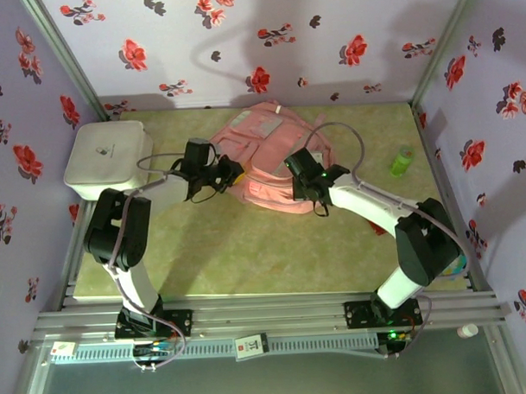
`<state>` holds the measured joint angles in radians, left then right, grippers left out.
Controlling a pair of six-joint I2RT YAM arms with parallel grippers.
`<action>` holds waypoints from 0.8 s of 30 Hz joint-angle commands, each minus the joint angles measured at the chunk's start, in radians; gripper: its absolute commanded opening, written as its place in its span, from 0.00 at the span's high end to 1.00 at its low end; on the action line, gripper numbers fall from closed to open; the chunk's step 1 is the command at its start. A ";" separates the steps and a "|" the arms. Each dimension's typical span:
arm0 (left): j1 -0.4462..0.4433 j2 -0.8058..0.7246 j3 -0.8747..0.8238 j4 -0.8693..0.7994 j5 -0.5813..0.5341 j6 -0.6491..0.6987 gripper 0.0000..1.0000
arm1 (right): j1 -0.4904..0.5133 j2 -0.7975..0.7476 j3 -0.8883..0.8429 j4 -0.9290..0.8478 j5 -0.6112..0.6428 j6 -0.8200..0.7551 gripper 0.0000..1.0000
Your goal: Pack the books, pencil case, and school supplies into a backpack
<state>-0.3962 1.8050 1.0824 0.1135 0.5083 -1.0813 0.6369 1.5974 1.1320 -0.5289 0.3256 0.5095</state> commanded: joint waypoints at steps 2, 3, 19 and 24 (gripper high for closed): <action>0.045 0.041 0.098 -0.097 -0.040 0.149 1.00 | -0.026 0.030 0.048 -0.043 -0.056 -0.083 1.00; 0.048 0.049 0.119 -0.118 -0.042 0.170 0.99 | -0.023 0.033 0.053 -0.031 -0.086 -0.086 1.00; 0.200 -0.224 -0.104 -0.139 -0.096 0.109 0.47 | 0.165 0.210 0.287 0.134 -0.342 -0.116 1.00; 0.202 -0.344 -0.260 -0.055 -0.053 -0.024 0.41 | 0.198 0.302 0.380 0.173 -0.401 -0.085 1.00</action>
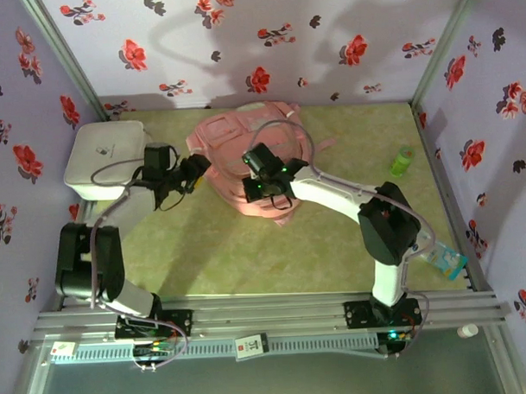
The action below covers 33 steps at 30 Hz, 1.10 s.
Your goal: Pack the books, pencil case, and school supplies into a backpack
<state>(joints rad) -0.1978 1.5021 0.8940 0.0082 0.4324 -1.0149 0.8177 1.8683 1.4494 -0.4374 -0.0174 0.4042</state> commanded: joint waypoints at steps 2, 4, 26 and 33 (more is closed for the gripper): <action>0.002 -0.061 -0.129 0.141 0.061 -0.163 0.40 | 0.027 0.053 0.084 0.089 -0.064 0.035 1.00; 0.001 -0.055 -0.161 0.236 0.104 -0.226 0.41 | 0.033 0.065 0.095 0.093 -0.071 0.045 1.00; -0.068 0.155 -0.076 0.385 0.129 -0.294 0.67 | 0.042 0.071 0.080 0.080 -0.066 0.061 1.00; -0.068 0.155 -0.046 0.331 0.109 -0.240 0.89 | 0.042 0.056 0.063 0.025 0.015 0.091 1.00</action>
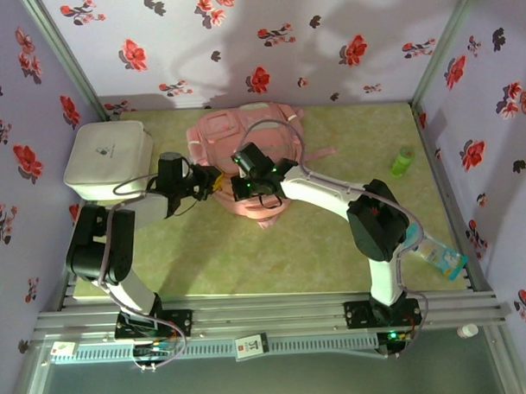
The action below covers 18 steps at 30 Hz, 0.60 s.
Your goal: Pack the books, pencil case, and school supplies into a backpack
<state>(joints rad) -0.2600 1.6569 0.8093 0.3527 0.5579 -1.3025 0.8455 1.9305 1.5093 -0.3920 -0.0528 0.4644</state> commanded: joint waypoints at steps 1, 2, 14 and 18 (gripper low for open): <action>-0.005 -0.010 0.046 -0.037 -0.025 0.065 0.92 | 0.015 -0.016 -0.008 -0.032 0.083 0.040 1.00; -0.005 -0.019 0.052 -0.060 -0.033 0.085 0.94 | 0.014 -0.027 -0.023 -0.039 0.115 0.048 0.99; 0.017 -0.078 0.069 -0.169 -0.055 0.173 0.98 | -0.115 -0.202 -0.283 -0.014 0.260 0.158 0.99; 0.017 -0.080 0.080 -0.193 -0.055 0.195 0.98 | -0.140 -0.224 -0.298 0.008 0.219 0.111 0.97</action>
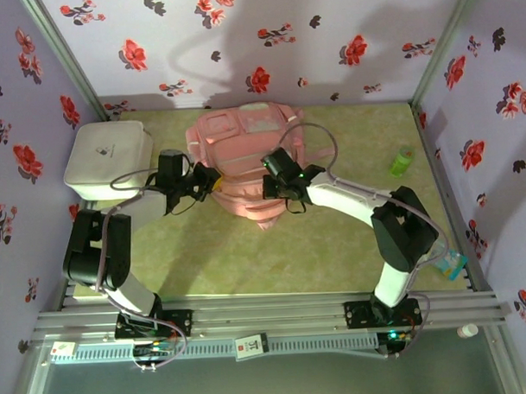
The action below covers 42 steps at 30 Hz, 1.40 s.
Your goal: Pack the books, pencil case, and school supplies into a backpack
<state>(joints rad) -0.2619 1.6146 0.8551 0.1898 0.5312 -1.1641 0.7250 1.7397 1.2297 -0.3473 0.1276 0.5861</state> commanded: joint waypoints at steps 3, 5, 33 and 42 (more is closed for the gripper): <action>0.018 -0.038 0.040 -0.035 -0.027 0.059 0.98 | -0.019 -0.013 0.007 -0.028 -0.024 -0.061 0.91; 0.019 -0.038 0.041 -0.035 -0.023 0.058 0.98 | -0.019 0.013 0.030 -0.028 -0.056 -0.077 0.87; 0.022 -0.054 0.080 -0.126 -0.040 0.130 0.99 | -0.133 -0.037 0.001 -0.149 0.260 0.041 0.99; 0.069 -0.013 0.170 -0.260 -0.066 0.256 0.98 | -0.086 -0.069 0.006 -0.055 0.005 -0.038 1.00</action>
<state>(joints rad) -0.2424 1.6035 0.9714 -0.0177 0.5209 -1.0023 0.6315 1.7248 1.2472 -0.3901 0.1581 0.5724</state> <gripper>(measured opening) 0.084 0.052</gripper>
